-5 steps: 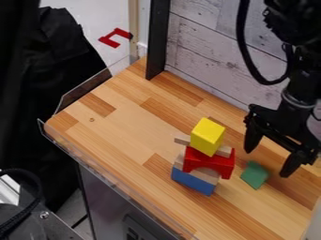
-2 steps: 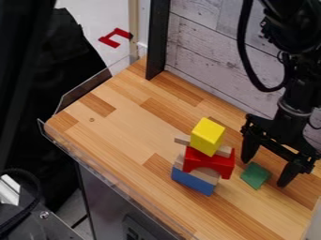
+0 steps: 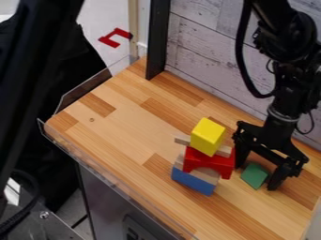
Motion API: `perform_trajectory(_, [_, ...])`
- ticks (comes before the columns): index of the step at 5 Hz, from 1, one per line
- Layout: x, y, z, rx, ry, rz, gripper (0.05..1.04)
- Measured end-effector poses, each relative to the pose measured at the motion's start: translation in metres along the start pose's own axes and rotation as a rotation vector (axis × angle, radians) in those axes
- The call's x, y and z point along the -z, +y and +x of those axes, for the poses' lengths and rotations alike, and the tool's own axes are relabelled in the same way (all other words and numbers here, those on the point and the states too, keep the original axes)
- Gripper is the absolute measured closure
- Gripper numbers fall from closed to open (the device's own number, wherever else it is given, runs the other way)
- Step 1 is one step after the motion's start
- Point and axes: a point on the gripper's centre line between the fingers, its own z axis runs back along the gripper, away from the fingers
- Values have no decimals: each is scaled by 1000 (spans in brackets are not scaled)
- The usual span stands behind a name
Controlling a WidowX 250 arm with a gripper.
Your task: Put the blue block on top of the yellow cube
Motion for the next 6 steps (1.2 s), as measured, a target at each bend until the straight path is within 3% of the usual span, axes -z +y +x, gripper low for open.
perform_trajectory(1, [1, 1, 6, -7, -7, -8, 132])
perform_trajectory(2, [1, 2, 7, 3, -8, -19, 411])
perform_trajectory(3, [1, -2, 7, 22, -13, -21, 523])
perform_trajectory(4, [-3, -7, 1, 56, -19, -40, 523])
perform_trajectory(5, [-44, -18, -5, 135, -117, -107, 523])
perform_trajectory(6, [-68, -28, -15, 179, -154, -97, 523])
